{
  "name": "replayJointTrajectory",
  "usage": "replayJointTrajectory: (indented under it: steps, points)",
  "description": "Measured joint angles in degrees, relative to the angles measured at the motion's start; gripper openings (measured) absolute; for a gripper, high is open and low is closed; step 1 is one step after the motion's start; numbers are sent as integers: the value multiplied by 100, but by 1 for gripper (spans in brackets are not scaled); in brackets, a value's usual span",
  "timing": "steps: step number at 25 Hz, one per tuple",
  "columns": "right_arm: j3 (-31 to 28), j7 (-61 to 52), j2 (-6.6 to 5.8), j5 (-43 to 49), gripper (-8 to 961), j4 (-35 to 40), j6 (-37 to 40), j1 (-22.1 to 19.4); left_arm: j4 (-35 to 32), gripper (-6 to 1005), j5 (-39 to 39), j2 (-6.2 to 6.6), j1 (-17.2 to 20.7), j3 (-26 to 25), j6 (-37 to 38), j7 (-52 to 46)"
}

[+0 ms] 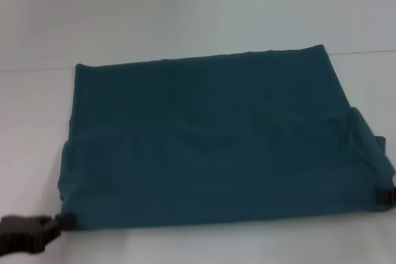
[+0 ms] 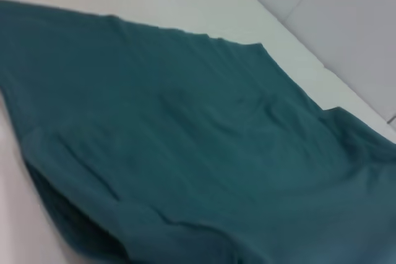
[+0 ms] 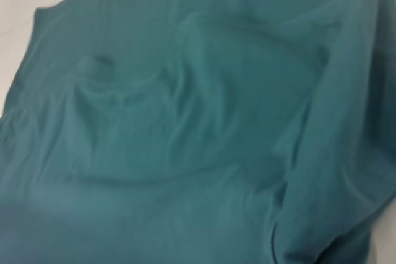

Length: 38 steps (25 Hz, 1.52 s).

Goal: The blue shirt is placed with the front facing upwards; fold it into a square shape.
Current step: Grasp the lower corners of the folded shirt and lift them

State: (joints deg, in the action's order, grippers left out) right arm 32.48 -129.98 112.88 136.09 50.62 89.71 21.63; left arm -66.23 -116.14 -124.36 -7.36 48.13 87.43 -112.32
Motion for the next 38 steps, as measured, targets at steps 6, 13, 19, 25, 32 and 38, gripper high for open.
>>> replayJointTrajectory:
  steps: [6, 13, 19, 25, 32, 38]
  points:
    - [-107, 81, -34, 1, 70, 1, 135, -195, 5, 7, 105, -14, 353, -82, 490, -30]
    - [-218, 208, -42, 1, 71, 1, 309, -401, 15, 6, 232, -32, 631, -153, 854, -40]
    - [-283, 247, -10, -3, 70, -5, 376, -623, 15, 6, 228, -30, 708, -155, 914, -55]
    - [-450, 349, 33, 0, 70, -7, 437, -761, 15, 7, 198, -27, 713, -155, 942, -103]
    - [-497, 363, 41, 4, 71, -8, 495, -799, 8, 6, 203, -27, 780, -160, 1045, -129]
    - [-499, 363, 42, 6, 71, -8, 539, -807, 6, 6, 222, -27, 801, -256, 1101, -132]
